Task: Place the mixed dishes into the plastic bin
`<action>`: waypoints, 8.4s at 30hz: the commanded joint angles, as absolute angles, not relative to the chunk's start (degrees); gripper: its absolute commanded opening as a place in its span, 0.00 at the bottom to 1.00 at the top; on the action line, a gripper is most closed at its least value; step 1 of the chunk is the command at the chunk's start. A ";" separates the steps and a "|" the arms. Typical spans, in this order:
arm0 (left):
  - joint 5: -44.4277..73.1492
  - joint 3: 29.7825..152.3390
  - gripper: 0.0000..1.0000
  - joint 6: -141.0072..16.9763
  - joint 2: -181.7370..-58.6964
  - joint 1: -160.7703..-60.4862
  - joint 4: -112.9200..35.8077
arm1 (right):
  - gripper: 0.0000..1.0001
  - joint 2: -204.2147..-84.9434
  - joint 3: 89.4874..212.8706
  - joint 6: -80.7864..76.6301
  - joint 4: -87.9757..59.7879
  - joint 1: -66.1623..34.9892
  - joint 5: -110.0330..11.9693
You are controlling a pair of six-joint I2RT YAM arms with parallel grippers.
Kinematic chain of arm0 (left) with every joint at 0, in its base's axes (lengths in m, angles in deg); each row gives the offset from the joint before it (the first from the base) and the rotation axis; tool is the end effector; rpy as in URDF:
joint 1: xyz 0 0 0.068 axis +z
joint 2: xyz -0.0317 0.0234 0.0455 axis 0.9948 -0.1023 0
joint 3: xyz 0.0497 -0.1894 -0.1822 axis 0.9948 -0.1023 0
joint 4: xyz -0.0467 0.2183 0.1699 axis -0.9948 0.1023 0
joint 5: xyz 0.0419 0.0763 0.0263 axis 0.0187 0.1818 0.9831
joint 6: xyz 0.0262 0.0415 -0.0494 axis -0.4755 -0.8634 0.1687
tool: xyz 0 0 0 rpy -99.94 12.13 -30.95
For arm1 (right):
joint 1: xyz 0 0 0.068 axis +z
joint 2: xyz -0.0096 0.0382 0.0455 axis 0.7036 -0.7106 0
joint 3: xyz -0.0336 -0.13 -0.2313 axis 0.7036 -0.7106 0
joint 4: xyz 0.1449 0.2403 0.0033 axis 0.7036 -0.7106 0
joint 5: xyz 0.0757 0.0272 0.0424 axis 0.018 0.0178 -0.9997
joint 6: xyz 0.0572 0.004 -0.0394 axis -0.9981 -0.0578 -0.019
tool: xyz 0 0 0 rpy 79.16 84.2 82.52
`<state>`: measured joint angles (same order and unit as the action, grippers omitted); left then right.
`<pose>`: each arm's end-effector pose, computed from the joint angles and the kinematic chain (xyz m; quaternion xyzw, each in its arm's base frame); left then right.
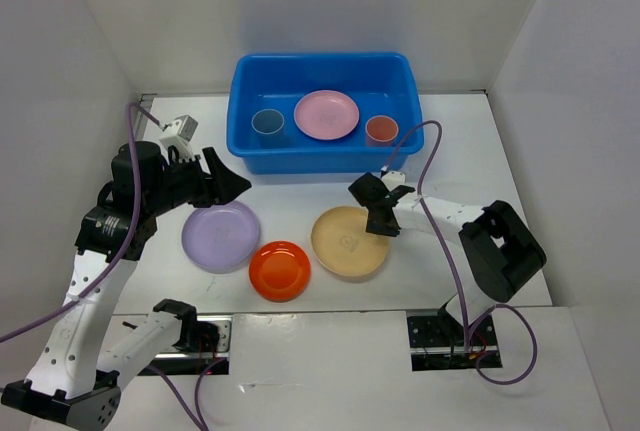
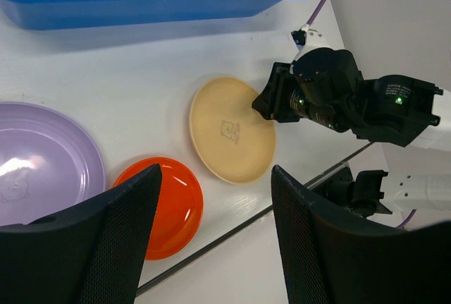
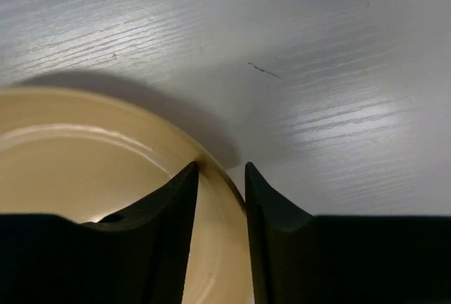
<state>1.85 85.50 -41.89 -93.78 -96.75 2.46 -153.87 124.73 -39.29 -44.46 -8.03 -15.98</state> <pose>0.1939 -0.0640 0.3999 -0.0343 0.8176 -0.3473 0.4580 0.2545 0.1594 0.1233 0.0958 0.9595 -0.0676 0.2560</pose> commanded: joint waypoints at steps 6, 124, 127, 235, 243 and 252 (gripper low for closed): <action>0.74 85.95 0.71 -42.66 -92.97 -96.96 1.25 | 0.17 -154.64 124.50 -41.23 -41.54 -8.41 -17.30; 13.48 81.47 0.82 -44.42 -88.32 -96.96 5.03 | 0.91 -140.53 181.51 -29.10 -71.91 -4.99 -36.35; 14.01 79.98 0.82 -43.89 -88.32 -96.96 5.03 | 0.88 -133.55 162.03 -31.72 -59.61 -4.99 -45.68; -11.90 87.36 0.00 -87.66 -133.32 -73.14 3.45 | 0.86 -144.83 149.64 -24.79 -36.79 -3.31 -48.79; -18.50 87.89 0.00 -85.28 -127.34 -76.91 7.75 | 0.86 -126.96 145.42 -29.45 -33.88 -15.17 -47.98; -16.85 101.03 0.00 -71.77 -129.70 -85.44 9.96 | 0.86 -125.11 145.33 -30.50 -33.72 -16.94 -47.46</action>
